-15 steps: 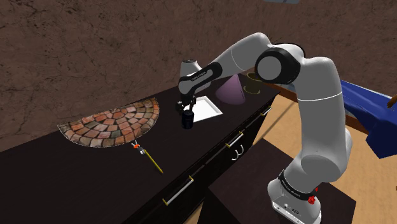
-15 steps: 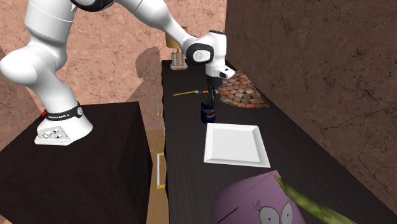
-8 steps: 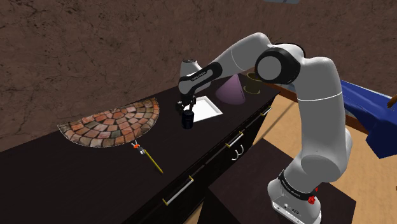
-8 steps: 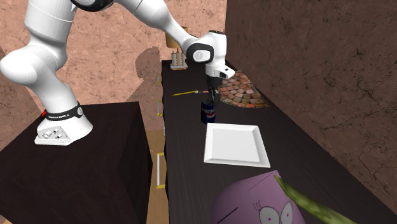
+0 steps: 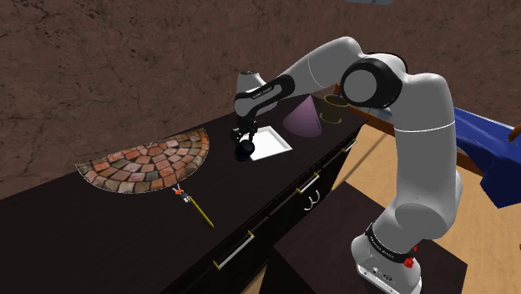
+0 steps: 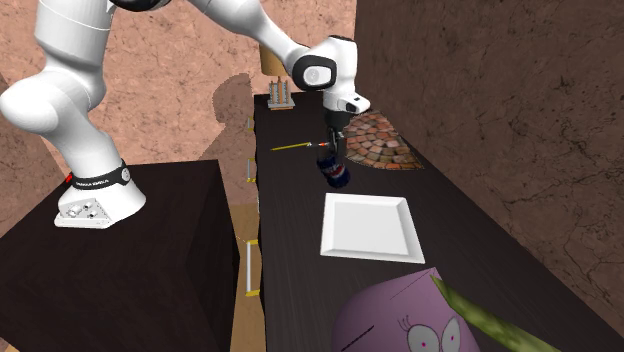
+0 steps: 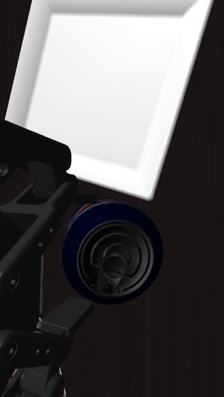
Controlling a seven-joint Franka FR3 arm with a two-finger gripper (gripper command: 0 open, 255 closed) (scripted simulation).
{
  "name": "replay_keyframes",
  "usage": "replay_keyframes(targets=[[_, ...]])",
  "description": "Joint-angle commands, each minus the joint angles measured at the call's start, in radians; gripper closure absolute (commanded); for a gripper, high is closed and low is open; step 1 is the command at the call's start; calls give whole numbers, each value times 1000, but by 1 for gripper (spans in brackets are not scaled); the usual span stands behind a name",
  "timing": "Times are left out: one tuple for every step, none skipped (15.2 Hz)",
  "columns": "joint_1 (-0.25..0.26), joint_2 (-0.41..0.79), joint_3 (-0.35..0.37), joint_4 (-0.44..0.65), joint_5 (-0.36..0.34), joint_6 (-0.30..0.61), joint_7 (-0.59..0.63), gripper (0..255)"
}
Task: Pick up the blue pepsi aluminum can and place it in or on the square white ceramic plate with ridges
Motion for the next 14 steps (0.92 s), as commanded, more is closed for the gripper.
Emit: replay_keyframes(targets=[[-1,-20,0,1,1,-20,-1,255],[-1,-28,1,2,1,-30,-1,255],[-1,-35,1,5,2,-40,-2,255],[-1,-43,1,7,2,-50,-2,255],[-1,-51,1,10,2,-60,-2,255],[-2,-58,2,13,3,-70,-2,255],[-2,-65,2,16,3,-80,-3,255],[-2,-72,2,19,4,-91,-3,255],[-2,-79,2,23,4,-101,-3,255],[-2,-86,2,26,4,-112,-3,255],[-2,-87,2,27,4,-113,-4,255],[-16,-77,-2,50,7,-127,-23,255],[-30,-66,-6,75,9,-141,-42,255],[-44,-55,-10,101,11,-155,-62,255]])
